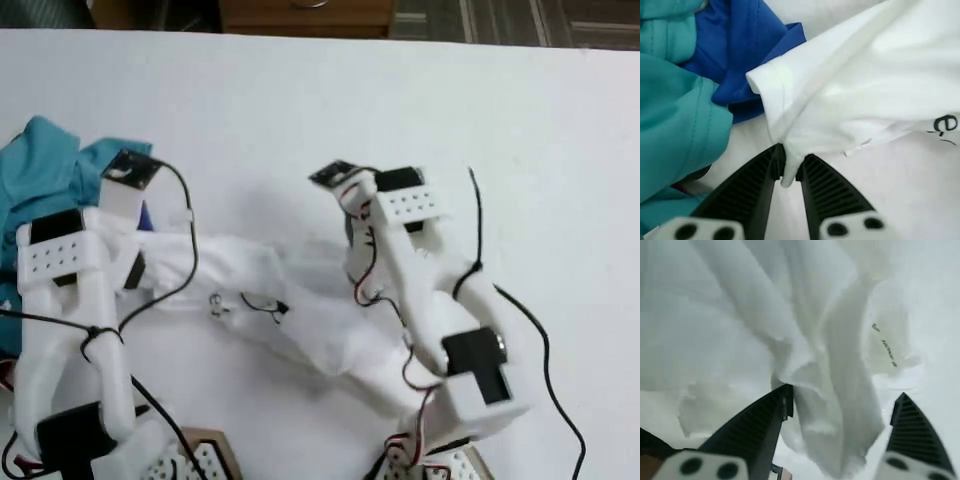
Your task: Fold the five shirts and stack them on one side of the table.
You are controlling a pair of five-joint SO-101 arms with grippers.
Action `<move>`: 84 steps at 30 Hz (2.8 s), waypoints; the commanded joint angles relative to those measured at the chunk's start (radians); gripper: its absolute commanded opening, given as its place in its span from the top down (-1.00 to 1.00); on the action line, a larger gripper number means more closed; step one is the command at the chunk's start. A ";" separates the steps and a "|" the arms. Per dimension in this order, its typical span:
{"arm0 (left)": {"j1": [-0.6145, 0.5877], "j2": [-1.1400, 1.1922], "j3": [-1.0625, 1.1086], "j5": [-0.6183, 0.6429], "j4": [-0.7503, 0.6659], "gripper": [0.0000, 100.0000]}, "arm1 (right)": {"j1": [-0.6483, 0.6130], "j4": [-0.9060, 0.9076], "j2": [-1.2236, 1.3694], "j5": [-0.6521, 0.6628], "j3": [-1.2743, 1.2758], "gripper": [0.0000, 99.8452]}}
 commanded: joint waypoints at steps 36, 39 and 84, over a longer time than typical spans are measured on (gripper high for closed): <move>0.075 -0.008 0.018 0.003 -0.157 0.95 | 0.217 -0.007 0.341 -0.011 -0.902 0.41; 0.075 -0.008 0.024 0.003 -0.160 0.95 | 0.220 -0.001 0.269 -0.011 -0.902 0.42; 0.071 -0.003 0.024 0.003 -0.195 0.95 | 0.015 -0.185 0.231 -0.201 -0.278 0.54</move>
